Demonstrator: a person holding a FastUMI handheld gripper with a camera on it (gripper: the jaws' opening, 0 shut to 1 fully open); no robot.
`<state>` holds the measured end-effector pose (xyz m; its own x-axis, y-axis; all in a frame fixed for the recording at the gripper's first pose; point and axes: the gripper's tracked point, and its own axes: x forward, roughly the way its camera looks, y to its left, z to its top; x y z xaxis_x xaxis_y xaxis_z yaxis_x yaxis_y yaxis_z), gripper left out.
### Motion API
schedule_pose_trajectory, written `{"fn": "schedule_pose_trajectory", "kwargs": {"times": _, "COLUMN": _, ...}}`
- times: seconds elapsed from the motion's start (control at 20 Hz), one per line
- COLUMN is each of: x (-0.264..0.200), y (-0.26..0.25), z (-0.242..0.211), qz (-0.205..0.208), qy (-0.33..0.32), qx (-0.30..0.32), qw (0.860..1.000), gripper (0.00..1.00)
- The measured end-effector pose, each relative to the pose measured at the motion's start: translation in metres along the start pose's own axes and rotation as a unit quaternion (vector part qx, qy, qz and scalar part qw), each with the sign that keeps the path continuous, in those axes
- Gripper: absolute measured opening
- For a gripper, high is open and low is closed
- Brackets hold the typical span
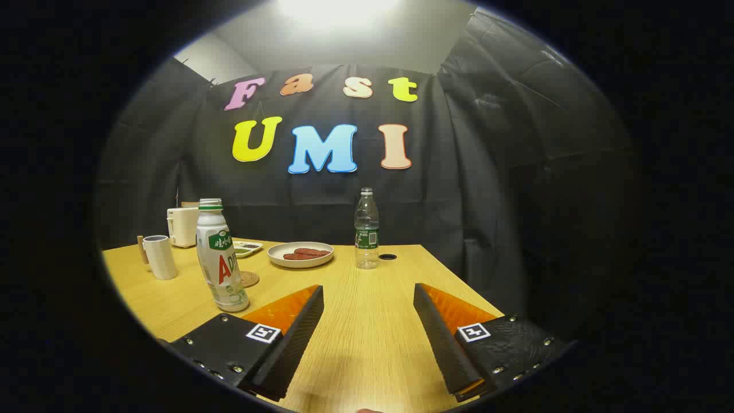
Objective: Take the bottle from table, then pour the juice into the cup, finally place the bottle on the coaster
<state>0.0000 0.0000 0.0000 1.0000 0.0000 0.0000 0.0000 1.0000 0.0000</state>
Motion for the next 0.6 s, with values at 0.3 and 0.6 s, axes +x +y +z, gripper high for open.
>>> {"fn": "schedule_pose_trajectory", "kwargs": {"times": 0.3, "x": 0.005, "y": -0.001, "z": -0.001, "qz": 0.0, "qy": -0.001, "qx": -0.001, "qw": 1.0, "gripper": 0.96}}
{"fn": "schedule_pose_trajectory", "kwargs": {"times": 0.6, "x": 0.056, "y": 0.002, "z": 0.006, "qz": -0.007, "qy": -0.001, "qx": -0.019, "qw": 1.0, "gripper": 0.97}}
